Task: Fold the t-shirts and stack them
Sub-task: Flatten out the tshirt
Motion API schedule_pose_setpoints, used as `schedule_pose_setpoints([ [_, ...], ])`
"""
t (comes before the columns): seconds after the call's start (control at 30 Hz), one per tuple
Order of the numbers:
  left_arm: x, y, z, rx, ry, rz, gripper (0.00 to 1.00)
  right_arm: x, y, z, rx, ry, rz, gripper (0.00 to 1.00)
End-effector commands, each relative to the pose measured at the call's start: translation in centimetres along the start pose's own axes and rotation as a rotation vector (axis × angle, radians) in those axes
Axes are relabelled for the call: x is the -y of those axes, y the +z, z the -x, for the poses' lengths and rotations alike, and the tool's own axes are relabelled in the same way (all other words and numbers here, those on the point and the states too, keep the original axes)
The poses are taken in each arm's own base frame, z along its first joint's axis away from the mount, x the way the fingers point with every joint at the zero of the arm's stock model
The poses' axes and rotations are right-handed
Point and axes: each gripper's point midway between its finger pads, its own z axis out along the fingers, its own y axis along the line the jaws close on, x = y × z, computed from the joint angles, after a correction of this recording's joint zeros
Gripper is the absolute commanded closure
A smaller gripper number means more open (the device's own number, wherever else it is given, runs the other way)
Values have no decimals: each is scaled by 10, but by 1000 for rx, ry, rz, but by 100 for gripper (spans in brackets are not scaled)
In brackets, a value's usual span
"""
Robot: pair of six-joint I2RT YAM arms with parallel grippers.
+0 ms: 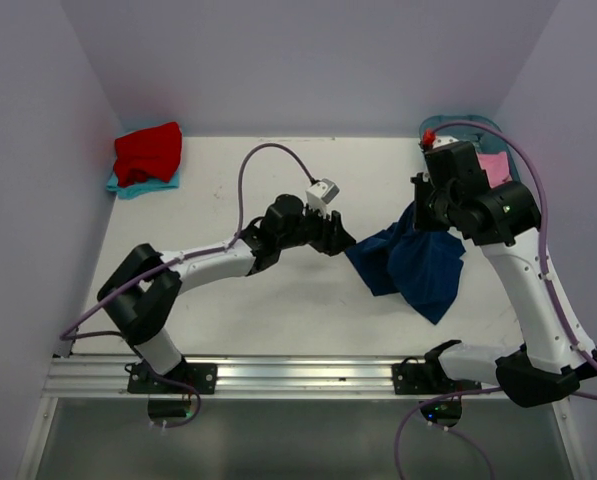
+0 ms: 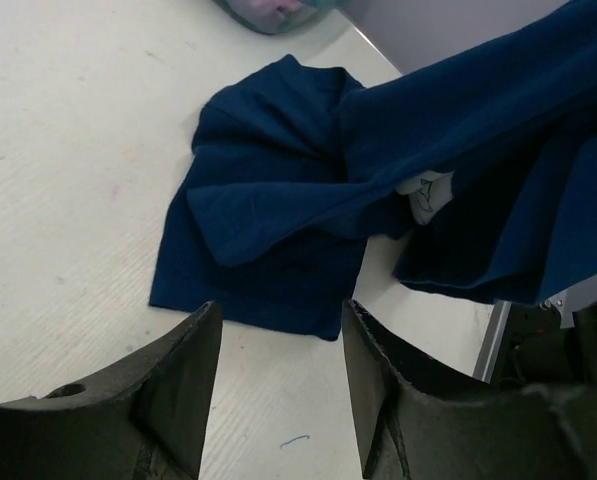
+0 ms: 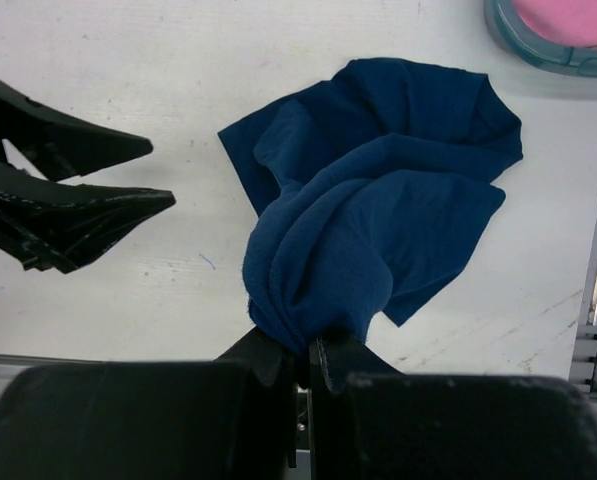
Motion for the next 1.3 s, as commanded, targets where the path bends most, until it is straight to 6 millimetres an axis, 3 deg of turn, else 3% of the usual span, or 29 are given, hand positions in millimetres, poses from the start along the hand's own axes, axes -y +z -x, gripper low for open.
schedule_pose_setpoints([
  [0.0,21,23,12,76,-3,-162,44,-2,-1,6,33,-15,18,100],
  [0.07,19,35,-7,27,-47,-189,42,-1,0,6,33,-15,14,100],
  [0.27,14,64,-31,-50,-140,-201,37,-1,1,7,29,-15,10,100],
  [0.67,5,97,-32,-16,-98,-164,34,0,-3,6,34,-20,11,100],
  [0.87,-16,122,-57,-77,-67,-96,32,4,-7,7,43,-23,-2,100],
  [1.0,-25,131,-64,-83,-61,-67,32,6,-10,7,49,-26,-7,100],
  [1.07,-30,134,-67,-79,-62,-51,37,6,-12,7,51,-26,-3,100],
  [1.23,-32,140,-55,-41,-54,-32,91,6,-15,8,55,-24,2,100],
  [1.27,-32,139,-51,-29,-50,-26,95,6,-16,8,58,-23,4,100],
])
